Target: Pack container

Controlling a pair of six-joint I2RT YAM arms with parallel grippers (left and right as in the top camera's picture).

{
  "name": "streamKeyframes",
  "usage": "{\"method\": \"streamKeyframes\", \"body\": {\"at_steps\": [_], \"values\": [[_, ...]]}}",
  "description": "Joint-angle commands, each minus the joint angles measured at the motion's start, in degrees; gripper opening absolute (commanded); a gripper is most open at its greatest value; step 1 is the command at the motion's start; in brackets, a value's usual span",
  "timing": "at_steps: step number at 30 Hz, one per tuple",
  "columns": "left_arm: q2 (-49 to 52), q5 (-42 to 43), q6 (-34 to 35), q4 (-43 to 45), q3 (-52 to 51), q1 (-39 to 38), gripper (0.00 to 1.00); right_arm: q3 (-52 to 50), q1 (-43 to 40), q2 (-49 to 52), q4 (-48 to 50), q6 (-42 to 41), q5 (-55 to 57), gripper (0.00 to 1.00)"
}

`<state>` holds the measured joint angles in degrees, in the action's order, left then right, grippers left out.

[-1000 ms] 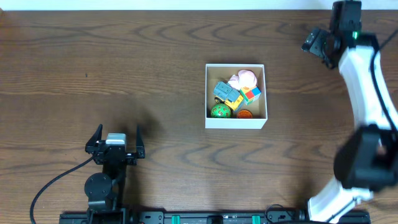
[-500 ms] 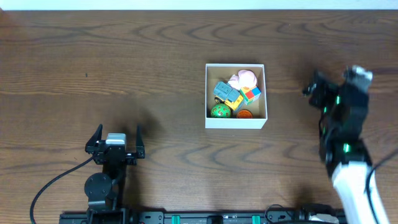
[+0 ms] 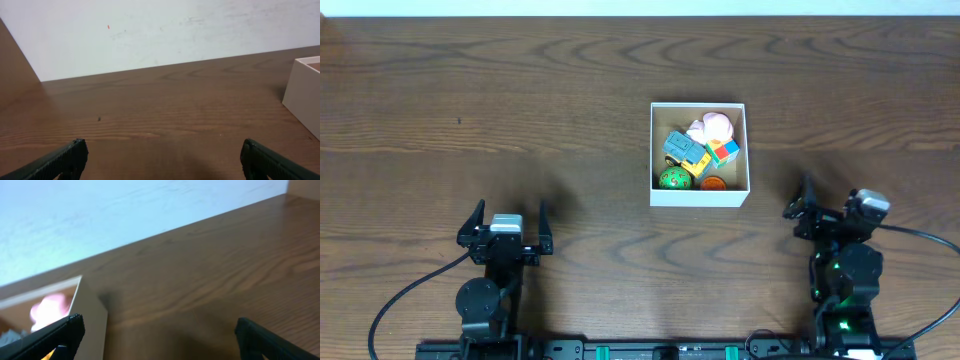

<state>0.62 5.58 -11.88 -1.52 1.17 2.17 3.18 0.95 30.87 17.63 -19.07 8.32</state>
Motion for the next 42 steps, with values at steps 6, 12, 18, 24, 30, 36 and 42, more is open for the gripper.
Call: {"method": "streamKeyframes", "body": {"at_steps": [6, 12, 18, 24, 30, 36, 42], "values": [[-0.28, 0.46, -0.31, -2.10, -0.90, 0.28, 0.98, -2.25, 2.82, -3.76, -0.15, 6.69, -1.33, 0.99], [-0.28, 0.44, -0.31, -2.10, -0.90, 0.28, 0.98, -2.75, 2.82, -8.46, -4.57, 8.57, -2.60, 0.99], [-0.28, 0.44, -0.31, -2.10, -0.90, 0.28, 0.98, -2.86, 2.82, -12.94, -11.85, 9.16, -2.56, 0.99], [-0.28, 0.44, -0.31, -2.10, -0.90, 0.28, 0.98, -2.86, 2.82, -17.49, -19.34, 10.73, -2.54, 0.99], [-0.28, 0.44, -0.31, -2.10, -0.90, 0.28, 0.98, -2.86, 2.82, -19.96, -21.51, 18.47, -3.43, 0.99], [-0.28, 0.46, -0.31, -2.10, -0.90, 0.28, 0.98, -2.86, 2.82, -22.99, -21.62, 23.34, -4.13, 0.99], [-0.28, 0.46, -0.31, -2.10, -0.90, 0.28, 0.98, -2.86, 2.82, -27.54, -21.66, 23.85, -4.39, 0.99]]}}
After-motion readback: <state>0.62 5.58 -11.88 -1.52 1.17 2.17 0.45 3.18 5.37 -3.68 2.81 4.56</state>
